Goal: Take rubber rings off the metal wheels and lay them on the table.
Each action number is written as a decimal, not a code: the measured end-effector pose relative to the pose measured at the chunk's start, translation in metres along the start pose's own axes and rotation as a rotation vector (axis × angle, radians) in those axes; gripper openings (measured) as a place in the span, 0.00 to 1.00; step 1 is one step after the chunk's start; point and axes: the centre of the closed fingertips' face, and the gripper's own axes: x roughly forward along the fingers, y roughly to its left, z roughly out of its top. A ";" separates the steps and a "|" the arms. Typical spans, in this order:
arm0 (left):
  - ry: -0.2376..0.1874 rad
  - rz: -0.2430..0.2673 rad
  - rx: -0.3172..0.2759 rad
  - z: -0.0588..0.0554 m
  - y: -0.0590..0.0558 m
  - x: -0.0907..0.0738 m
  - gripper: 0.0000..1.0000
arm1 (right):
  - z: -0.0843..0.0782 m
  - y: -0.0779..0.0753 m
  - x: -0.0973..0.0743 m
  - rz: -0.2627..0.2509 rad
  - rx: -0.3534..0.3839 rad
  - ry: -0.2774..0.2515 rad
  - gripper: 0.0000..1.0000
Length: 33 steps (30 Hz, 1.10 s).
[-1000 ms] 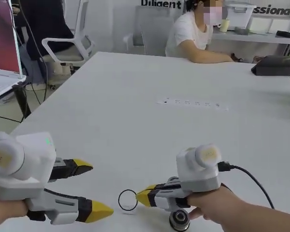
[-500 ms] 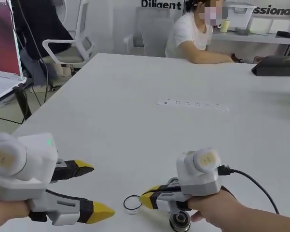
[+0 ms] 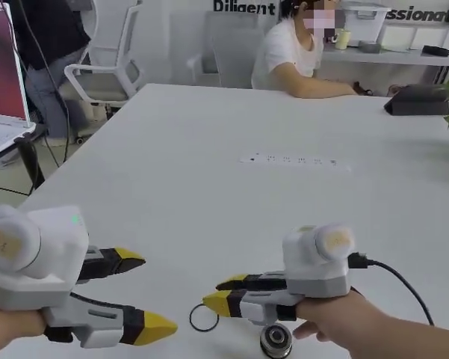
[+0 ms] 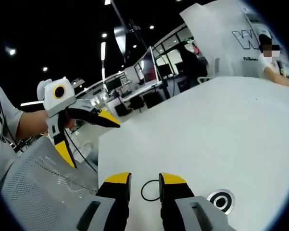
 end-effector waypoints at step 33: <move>-0.022 -0.082 0.061 0.029 -0.012 0.038 0.59 | 0.004 -0.023 -0.083 -0.041 -0.008 -0.109 0.25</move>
